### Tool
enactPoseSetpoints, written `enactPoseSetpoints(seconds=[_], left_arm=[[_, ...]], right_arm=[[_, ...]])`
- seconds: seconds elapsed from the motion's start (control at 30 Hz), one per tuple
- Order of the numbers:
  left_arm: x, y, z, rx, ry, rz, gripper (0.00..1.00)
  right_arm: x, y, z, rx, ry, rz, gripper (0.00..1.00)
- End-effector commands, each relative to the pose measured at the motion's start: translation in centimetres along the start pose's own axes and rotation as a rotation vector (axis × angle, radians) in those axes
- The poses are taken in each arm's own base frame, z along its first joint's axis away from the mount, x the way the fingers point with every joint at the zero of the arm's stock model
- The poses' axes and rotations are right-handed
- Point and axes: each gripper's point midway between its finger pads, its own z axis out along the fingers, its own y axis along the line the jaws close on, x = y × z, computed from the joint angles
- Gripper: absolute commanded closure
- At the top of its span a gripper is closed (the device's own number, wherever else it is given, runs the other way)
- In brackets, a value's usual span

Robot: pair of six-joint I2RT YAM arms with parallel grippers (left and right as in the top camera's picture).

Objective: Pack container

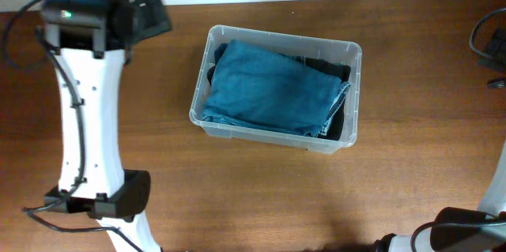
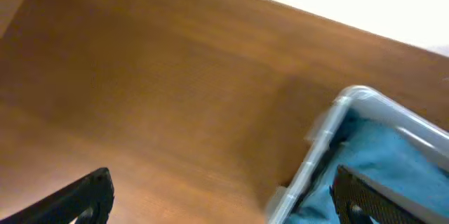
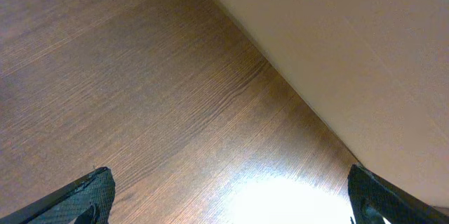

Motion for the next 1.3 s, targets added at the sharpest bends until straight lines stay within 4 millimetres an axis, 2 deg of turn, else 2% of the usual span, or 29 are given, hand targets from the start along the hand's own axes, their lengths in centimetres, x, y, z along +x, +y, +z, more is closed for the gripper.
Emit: enactPoseSetpoints(seconds=[0.0, 0.17, 0.7, 0.8, 0.83, 0.9, 1.0, 1.17, 1.2, 1.23, 1.27], left_arm=[[-0.1, 2.8, 0.7, -0.047, 0.029, -0.067, 0.01], [-0.5, 4.2, 1.0, -0.067, 0.029, -0.095, 0.01], [-0.5, 4.2, 1.0, -0.067, 0.029, -0.095, 0.01], [-0.5, 4.2, 1.0, -0.067, 0.028, -0.096, 0.01], [-0.5, 4.2, 1.0, -0.067, 0.029, -0.095, 0.01], [-0.5, 4.2, 1.0, -0.067, 0.029, -0.095, 0.01], [-0.5, 4.2, 1.0, -0.067, 0.029, -0.095, 0.01], [-0.5, 4.2, 1.0, -0.067, 0.029, -0.095, 0.01], [-0.5, 4.2, 1.0, -0.067, 0.029, -0.095, 0.01], [-0.5, 4.2, 1.0, -0.067, 0.029, -0.095, 0.01], [-0.5, 4.2, 1.0, -0.067, 0.029, -0.095, 0.01]], right_arm=[[-0.2, -0.3, -0.1, 0.012, -0.007, 0.019, 0.02], [-0.2, -0.3, -0.1, 0.012, -0.007, 0.019, 0.01], [-0.2, 0.1, -0.1, 0.006, -0.009, 0.012, 0.02], [-1.0, 0.5, -3.8, -0.033, -0.092, 0.014, 0.02], [-1.3, 0.7, -6.2, -0.061, -0.144, 0.015, 0.02], [-1.6, 1.2, -9.5, -0.11, -0.216, 0.009, 0.02], [-1.2, 3.1, -15.8, -0.236, -0.344, -0.025, 0.01], [1.2, 5.7, -25.7, -0.511, -0.528, -0.106, 0.01], [2.1, 5.6, -28.0, -0.587, -0.572, -0.121, 0.02], [3.1, 4.7, -30.6, -0.67, -0.624, -0.124, 0.01], [3.4, 3.9, -31.5, -0.698, -0.648, -0.114, 0.01]])
